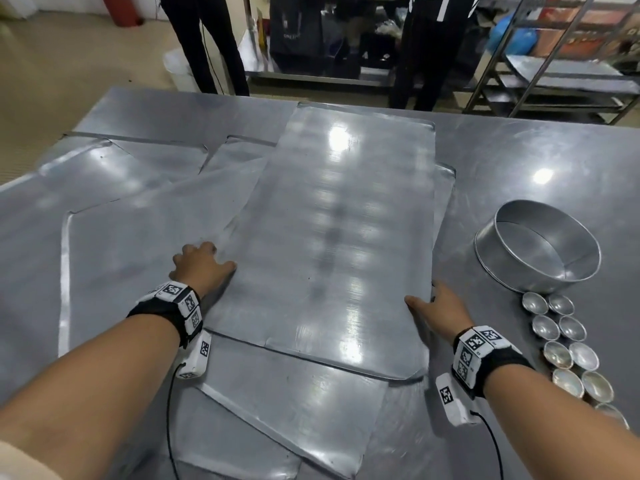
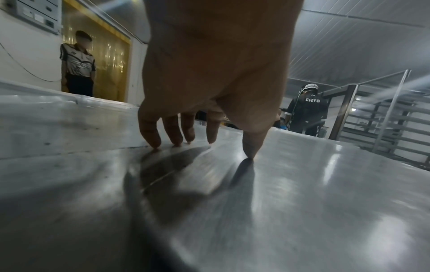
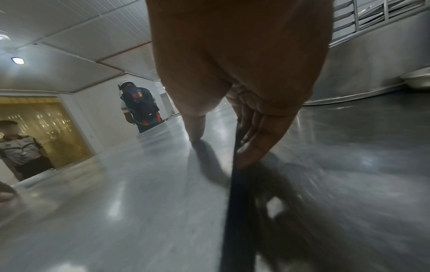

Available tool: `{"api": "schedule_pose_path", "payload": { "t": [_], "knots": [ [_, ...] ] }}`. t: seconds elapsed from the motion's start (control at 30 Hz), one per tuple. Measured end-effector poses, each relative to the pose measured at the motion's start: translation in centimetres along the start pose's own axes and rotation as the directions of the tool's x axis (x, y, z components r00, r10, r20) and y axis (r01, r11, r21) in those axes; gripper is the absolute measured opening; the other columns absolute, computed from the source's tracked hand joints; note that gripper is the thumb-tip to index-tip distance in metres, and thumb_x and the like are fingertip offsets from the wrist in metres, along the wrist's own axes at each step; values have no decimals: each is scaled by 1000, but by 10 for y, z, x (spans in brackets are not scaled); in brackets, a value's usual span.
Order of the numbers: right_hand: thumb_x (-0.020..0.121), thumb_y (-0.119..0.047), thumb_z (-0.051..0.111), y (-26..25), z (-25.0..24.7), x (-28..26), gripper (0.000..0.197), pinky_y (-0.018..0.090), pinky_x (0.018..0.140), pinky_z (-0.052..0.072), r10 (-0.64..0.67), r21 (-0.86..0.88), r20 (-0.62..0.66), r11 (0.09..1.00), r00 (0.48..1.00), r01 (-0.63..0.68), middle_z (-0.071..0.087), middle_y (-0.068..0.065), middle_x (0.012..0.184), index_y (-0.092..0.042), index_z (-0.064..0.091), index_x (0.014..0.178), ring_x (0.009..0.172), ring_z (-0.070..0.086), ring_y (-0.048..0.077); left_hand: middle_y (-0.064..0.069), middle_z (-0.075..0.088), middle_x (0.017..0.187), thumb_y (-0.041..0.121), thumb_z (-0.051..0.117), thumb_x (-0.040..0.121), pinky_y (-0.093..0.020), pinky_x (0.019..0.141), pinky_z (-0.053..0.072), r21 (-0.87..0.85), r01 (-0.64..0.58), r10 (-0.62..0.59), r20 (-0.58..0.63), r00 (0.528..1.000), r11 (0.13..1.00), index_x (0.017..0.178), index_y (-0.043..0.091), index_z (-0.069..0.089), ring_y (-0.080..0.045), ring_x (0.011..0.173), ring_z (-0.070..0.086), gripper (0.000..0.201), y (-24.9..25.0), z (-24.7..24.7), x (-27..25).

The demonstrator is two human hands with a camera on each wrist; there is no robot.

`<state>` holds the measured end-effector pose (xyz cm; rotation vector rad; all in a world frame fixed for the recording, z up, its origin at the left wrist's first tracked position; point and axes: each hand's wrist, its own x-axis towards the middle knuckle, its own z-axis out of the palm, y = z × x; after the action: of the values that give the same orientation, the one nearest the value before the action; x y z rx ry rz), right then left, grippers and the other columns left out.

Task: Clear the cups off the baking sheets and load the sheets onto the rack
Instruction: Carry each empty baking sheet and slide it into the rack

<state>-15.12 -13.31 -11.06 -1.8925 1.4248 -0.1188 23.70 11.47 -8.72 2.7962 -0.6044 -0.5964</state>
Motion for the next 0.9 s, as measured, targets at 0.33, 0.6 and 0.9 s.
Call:
{"api": "schedule_pose_path", "payload": {
  "t": [0.33,0.6,0.9],
  "knots": [
    [90,-37,70,8,5,-24,52,34,98,47,-7,4,41,1000,999,7,65,1,131,-20,53,136,116,62,26,-22,36,146,69,71,72,-51,108,37,-2,28,-27,35,999,1000,153,20,28,-43,137,31,104,-12,-4,-2],
    [92,-45,67,7,-4,-19,59,34,93,42,96,-189,18,978,995,-91,58,15,134,-5,49,132,123,55,34,-15,53,143,71,69,72,-40,98,47,4,-88,87,98,991,996,145,18,40,-38,125,55,95,-3,6,-31],
    [80,-41,77,33,-50,-3,44,35,84,48,122,-325,41,940,992,-102,68,10,117,-13,62,111,104,63,31,-11,61,132,62,75,77,-37,91,48,-161,-155,185,197,963,975,129,19,54,-29,112,60,71,7,19,-37]
  ]
}}
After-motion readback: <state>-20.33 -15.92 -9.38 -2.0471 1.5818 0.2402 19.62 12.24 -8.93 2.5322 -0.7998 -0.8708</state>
